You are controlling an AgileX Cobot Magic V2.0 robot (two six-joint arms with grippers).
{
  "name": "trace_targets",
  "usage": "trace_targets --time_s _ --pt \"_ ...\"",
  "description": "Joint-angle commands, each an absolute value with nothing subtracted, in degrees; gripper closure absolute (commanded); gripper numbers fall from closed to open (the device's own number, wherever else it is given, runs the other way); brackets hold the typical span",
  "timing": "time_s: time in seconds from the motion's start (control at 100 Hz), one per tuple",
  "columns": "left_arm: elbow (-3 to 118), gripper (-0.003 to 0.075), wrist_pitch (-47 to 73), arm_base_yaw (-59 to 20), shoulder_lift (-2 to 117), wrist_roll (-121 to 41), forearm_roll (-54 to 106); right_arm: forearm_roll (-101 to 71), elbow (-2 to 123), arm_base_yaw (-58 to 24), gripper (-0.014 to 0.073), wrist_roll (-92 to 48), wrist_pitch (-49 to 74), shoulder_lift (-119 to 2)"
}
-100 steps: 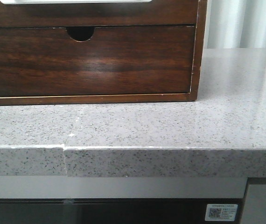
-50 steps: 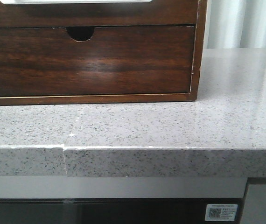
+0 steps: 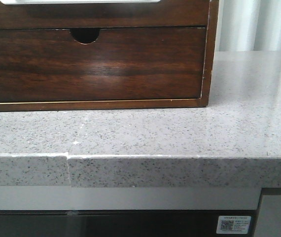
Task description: Put scissors in drawer with both arms
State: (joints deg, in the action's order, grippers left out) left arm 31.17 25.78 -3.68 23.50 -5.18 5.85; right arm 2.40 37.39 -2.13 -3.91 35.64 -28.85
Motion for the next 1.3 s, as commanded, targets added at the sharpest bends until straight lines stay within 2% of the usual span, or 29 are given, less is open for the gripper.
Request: trace_targets --time_s 0.0,0.25,0.51,0.73,1.1,1.29 --pt "33.21 0.0230 21.59 -3.61 24.14 -5.00 6.44 3.48 39.56 -1.70 0.0089 -3.93 31.34 -29.61" --pt "33.21 0.0230 21.11 -3.61 24.24 -5.00 12.68 2.62 39.56 -1.70 0.0089 -3.80 31.71 -29.61" --pt "33.31 0.0230 20.75 -3.61 27.44 -5.00 18.41 12.85 41.12 -1.70 0.0093 8.98 36.07 -34.91" --pt "33.93 0.0230 21.27 -3.61 30.54 -5.16 32.84 11.28 41.63 -1.70 0.0093 10.20 40.24 -38.68" --pt "33.93 0.0230 21.59 -5.94 40.02 -28.48 63.25 13.17 44.31 1.03 0.0114 10.05 43.73 -39.27" --pt "33.93 0.0230 23.03 -5.94 44.71 -42.62 80.81 7.21 46.92 1.03 0.0113 5.39 49.39 -42.28"
